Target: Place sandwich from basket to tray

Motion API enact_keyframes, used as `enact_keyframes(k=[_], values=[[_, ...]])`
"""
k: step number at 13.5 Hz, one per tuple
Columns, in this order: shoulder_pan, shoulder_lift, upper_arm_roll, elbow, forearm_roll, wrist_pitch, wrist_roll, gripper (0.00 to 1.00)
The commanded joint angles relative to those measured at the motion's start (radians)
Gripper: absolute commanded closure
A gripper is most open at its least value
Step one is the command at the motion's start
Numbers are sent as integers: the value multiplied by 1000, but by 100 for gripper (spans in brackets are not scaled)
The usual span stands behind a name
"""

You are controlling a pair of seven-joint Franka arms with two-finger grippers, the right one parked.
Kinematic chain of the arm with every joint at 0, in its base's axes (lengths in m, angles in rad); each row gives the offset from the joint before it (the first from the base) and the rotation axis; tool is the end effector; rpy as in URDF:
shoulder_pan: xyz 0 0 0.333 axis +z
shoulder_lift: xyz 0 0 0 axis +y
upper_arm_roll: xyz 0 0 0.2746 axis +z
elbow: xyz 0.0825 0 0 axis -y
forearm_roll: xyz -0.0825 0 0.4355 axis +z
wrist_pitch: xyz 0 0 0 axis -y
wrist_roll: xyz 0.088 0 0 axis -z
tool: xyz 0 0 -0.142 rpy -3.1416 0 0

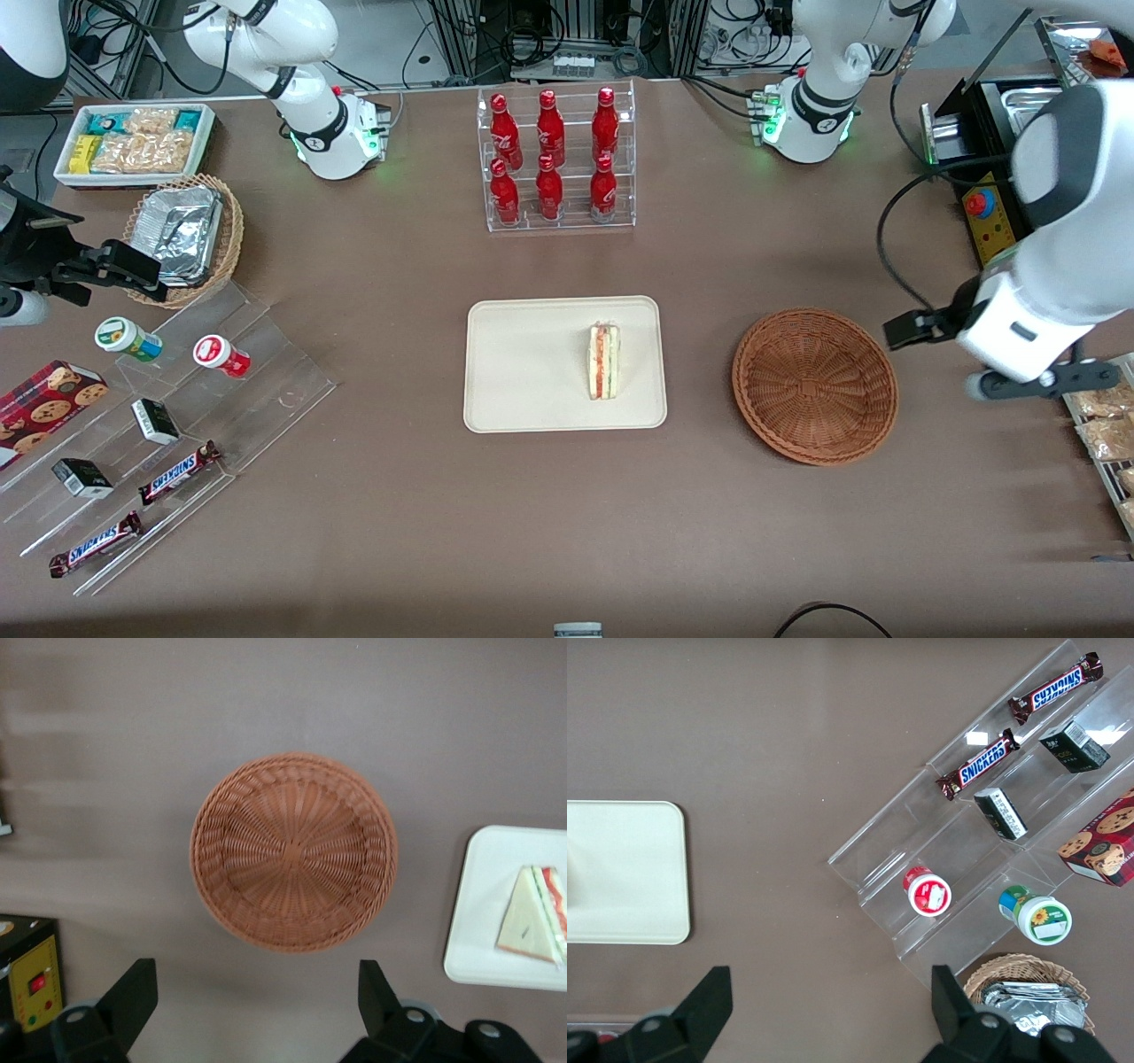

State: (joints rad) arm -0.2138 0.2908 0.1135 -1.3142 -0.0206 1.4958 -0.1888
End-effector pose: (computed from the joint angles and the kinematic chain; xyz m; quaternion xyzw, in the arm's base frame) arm 0.6630 -0.0781 0.4903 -0.9976 -0.0425 0.0522 0.0137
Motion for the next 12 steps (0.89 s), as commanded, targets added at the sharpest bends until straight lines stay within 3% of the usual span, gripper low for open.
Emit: enact_keyframes(k=[1, 10, 12], values=[[101, -54, -89, 0, -4, -69, 19, 0], [206, -211, -124, -14, 18, -242, 84, 0], [252, -214, -168, -28, 18, -256, 86, 0]])
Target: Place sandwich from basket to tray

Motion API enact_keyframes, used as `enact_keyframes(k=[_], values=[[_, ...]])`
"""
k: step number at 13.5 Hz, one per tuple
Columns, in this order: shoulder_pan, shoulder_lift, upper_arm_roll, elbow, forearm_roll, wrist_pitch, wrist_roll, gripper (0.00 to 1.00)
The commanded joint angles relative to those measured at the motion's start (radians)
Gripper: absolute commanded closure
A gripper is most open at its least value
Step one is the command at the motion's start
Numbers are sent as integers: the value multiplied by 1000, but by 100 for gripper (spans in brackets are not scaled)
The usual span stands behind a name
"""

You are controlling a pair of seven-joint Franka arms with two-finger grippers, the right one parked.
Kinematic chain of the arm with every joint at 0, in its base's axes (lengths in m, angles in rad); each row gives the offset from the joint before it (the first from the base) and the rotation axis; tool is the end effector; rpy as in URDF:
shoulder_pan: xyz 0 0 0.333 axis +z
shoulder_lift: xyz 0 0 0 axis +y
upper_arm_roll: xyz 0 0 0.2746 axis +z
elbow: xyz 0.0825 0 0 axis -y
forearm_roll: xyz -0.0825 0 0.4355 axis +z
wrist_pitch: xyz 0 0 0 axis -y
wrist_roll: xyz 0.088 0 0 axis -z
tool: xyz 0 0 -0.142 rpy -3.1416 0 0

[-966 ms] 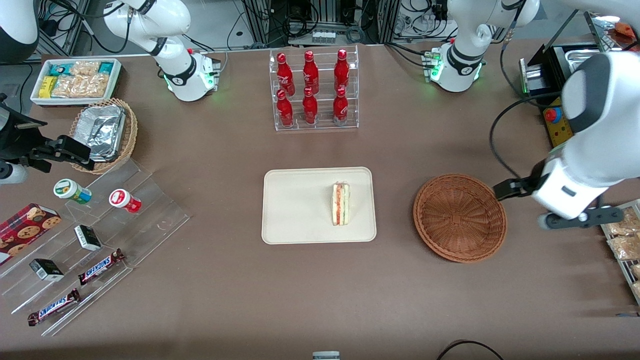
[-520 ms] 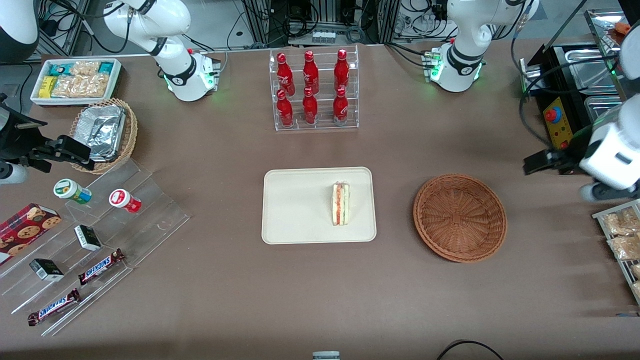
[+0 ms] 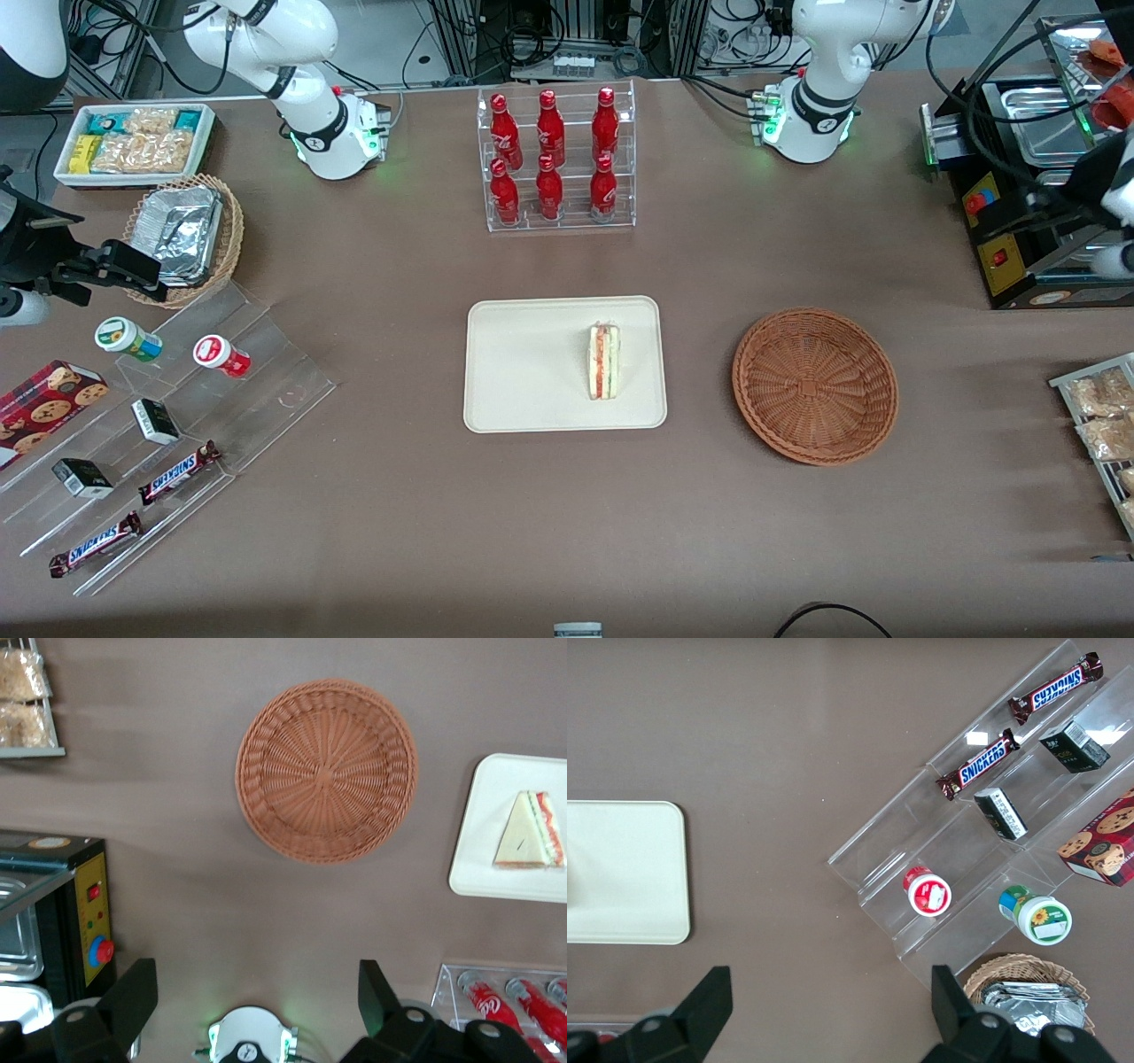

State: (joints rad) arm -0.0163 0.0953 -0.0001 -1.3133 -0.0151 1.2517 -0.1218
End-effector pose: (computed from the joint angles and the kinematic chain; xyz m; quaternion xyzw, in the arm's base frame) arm 0.5893 -0.0121 0.5963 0.9956 0.0507 -0.0787 0.0019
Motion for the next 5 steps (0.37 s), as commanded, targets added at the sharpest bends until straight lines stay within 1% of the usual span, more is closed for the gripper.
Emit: enact_keyframes(k=[1, 3, 5], values=[[71, -19, -78, -46, 14, -12, 27, 0], [68, -9, -83, -76, 40, -6, 80, 0], [68, -5, -83, -101, 40, 14, 83, 0]])
